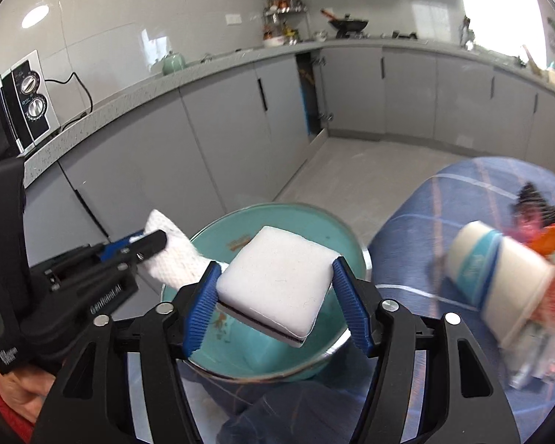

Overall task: Collect trash
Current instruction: 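Drop the white cloth into the teal bucket with the left tool while the right tool drops the sponge in, then reach the left tool to the white paper cup and grasp its rim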

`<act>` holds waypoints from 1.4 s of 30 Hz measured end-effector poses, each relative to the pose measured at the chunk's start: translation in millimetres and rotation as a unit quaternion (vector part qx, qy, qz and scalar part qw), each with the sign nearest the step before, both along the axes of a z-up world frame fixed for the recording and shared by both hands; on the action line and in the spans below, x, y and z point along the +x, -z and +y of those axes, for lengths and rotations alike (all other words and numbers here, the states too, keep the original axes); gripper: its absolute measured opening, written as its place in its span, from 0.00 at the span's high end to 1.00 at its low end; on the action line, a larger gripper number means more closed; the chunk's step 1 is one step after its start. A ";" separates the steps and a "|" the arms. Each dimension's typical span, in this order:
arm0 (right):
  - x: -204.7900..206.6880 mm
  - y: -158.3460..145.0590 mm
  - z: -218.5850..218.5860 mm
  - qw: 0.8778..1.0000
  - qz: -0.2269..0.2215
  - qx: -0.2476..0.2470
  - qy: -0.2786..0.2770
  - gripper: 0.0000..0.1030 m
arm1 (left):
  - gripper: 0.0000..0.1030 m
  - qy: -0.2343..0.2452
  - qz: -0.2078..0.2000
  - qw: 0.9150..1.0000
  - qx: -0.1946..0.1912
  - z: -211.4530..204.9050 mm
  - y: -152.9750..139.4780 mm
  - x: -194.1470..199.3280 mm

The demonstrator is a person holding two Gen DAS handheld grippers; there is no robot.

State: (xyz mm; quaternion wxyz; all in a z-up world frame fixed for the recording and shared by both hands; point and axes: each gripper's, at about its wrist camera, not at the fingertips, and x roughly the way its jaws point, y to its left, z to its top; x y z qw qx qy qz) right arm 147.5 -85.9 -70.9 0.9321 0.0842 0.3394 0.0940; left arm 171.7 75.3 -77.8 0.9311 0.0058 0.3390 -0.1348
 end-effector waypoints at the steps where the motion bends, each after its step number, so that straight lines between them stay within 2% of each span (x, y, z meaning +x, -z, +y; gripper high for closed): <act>1: 7.6 4.9 1.2 1.000 0.008 0.012 -0.012 0.35 | 0.80 -0.003 0.003 1.000 -0.001 1.4 3.0 1.9; 2: 10.7 7.9 -0.3 1.000 0.013 0.015 -0.011 0.29 | 0.74 -0.006 0.007 1.000 -0.002 3.2 5.6 3.8; 3: 14.4 11.1 -2.4 1.000 0.016 0.019 -0.007 0.27 | 0.62 -0.012 0.011 1.000 -0.001 5.3 7.9 5.5; 4: 15.1 11.8 -4.2 1.000 0.017 0.024 -0.006 0.27 | 0.55 -0.017 0.011 1.000 0.001 7.1 8.8 5.8; 10: 0.2 -1.6 -23.7 0.998 0.001 0.062 0.003 0.25 | 0.47 -0.023 0.000 1.000 -0.001 7.8 0.8 -0.2; 12: -8.2 -7.5 -30.6 0.998 -0.010 0.062 0.016 0.25 | 0.46 -0.021 -0.004 1.000 0.001 4.2 -4.0 -4.7; 16: -38.1 -18.4 -41.0 0.997 -0.032 0.052 0.043 0.25 | 0.34 -0.008 -0.019 1.000 -0.001 -10.5 -18.2 -19.1; 20: -69.6 -23.7 -52.5 0.995 -0.053 0.015 0.081 0.25 | 0.34 0.019 -0.034 0.999 0.002 -33.6 -29.3 -38.1; 24: -98.5 -24.7 -75.3 0.991 -0.064 0.007 0.114 0.25 | 0.25 0.048 -0.032 0.998 -0.003 -59.3 -34.8 -56.7; 31: -141.9 -21.7 -115.2 0.983 -0.075 -0.001 0.166 0.25 | 0.25 0.100 -0.033 0.994 0.010 -106.4 -35.6 -87.7; 36: -162.3 -17.8 -134.4 0.979 -0.076 0.003 0.187 0.25 | 0.25 0.108 -0.029 0.994 -0.003 -123.4 -34.9 -102.7; 42: -179.7 -16.9 -150.8 0.975 -0.083 0.006 0.208 0.26 | 0.25 0.111 -0.024 0.993 0.009 -137.9 -27.7 -113.3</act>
